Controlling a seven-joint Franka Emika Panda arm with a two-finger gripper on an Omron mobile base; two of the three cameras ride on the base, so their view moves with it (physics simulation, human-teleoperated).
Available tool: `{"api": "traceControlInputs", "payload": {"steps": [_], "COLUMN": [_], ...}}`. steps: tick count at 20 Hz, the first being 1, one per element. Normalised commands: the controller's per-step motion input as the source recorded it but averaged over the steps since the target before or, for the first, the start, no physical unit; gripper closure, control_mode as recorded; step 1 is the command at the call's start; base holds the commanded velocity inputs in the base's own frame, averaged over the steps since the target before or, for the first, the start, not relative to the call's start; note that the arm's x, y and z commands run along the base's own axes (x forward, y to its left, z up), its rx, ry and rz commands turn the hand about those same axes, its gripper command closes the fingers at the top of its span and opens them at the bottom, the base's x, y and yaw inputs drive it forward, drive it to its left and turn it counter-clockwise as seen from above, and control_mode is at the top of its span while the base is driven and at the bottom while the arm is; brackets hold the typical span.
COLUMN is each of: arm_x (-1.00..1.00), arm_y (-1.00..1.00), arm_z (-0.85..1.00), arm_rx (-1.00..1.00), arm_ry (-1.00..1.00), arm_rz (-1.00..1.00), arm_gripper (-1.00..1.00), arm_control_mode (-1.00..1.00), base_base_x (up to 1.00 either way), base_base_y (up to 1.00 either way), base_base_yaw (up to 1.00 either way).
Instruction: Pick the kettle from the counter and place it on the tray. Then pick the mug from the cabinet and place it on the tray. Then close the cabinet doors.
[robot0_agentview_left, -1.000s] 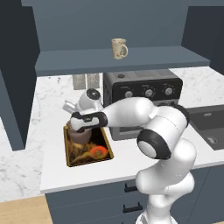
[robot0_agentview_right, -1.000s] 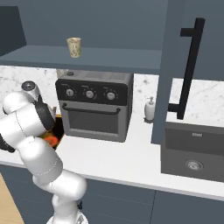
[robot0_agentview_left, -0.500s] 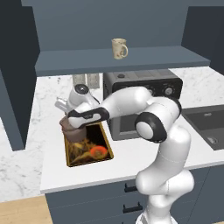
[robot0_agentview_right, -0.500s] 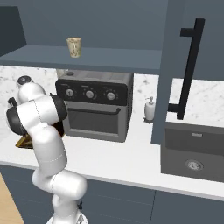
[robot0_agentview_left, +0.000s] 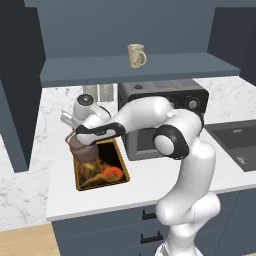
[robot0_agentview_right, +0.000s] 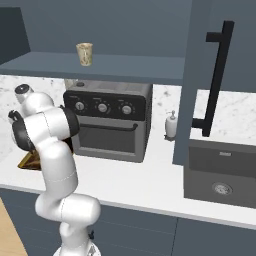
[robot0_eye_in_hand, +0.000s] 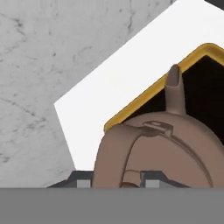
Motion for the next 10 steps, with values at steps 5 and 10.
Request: {"api": "traceControlInputs", "payload": {"steps": [5, 10], "arm_x": [-0.10, 0.00], "arm_y": [-0.42, -0.42], "arm_z": [-0.36, -0.31], "arm_rx": [0.00, 0.00], "arm_ry": [0.00, -0.01], "arm_rz": [-0.08, -0.07], "arm_gripper": [1.00, 1.00], "arm_control_mode": [-1.00, -1.00], "base_base_x": [0.00, 0.00], "base_base_y": [0.00, 0.00], "base_base_yaw": [0.00, 0.00]}}
